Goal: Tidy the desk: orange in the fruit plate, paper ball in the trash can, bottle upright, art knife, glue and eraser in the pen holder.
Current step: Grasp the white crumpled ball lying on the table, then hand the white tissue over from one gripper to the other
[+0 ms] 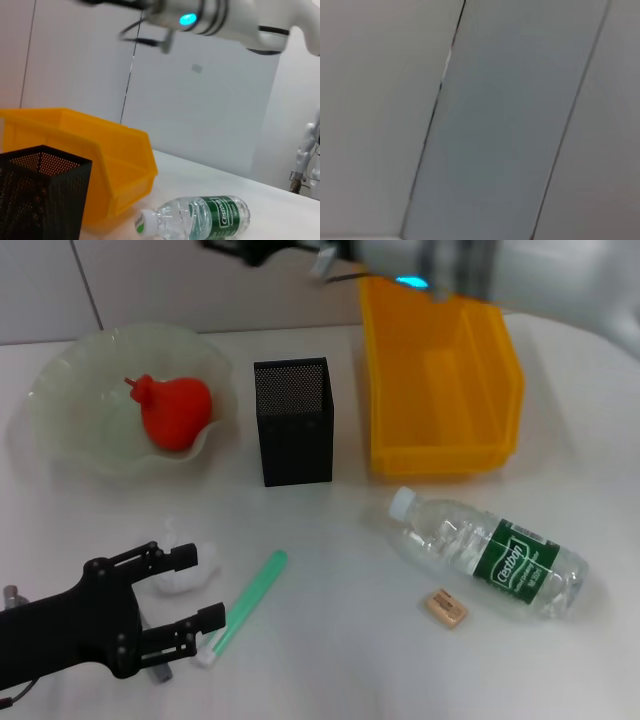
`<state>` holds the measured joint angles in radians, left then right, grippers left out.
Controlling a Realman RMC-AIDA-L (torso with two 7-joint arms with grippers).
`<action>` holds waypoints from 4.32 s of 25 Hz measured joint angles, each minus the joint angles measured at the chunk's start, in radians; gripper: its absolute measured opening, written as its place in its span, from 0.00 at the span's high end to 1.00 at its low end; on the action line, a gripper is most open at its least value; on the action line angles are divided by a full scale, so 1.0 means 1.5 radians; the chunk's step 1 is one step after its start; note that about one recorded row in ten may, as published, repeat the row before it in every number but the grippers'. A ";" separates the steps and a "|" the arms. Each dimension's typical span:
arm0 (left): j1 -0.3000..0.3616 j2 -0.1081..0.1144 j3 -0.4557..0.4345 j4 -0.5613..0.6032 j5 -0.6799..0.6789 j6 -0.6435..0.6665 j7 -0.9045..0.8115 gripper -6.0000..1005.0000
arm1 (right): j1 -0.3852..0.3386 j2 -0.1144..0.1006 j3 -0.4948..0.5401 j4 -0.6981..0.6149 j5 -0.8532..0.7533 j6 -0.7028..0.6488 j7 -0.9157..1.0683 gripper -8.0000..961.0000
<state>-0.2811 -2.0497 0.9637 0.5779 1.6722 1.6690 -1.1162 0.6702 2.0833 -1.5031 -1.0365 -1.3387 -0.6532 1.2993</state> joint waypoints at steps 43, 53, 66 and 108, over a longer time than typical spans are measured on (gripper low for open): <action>-0.070 -0.014 -0.014 0.076 0.110 -0.227 -0.060 0.34 | -0.336 -0.010 0.584 0.084 -0.250 -0.807 -0.053 0.39; -0.059 -0.010 -0.012 0.075 0.115 -0.234 -0.105 0.35 | -0.324 -0.010 0.584 0.085 -0.275 -0.801 -0.068 0.39; -0.067 -0.013 -0.009 0.069 0.166 -0.255 -0.120 0.54 | -0.317 -0.009 0.585 0.086 -0.285 -0.800 -0.073 0.39; -0.113 -0.015 0.043 0.076 -0.106 -0.166 -0.188 0.96 | -0.290 -0.001 0.672 0.297 -0.285 -0.860 -0.400 0.22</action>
<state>-0.4500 -2.0726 1.0284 0.6913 1.5130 1.4195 -1.3976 0.2347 2.0814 -0.4957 -0.5913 -1.7666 -1.9434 0.6986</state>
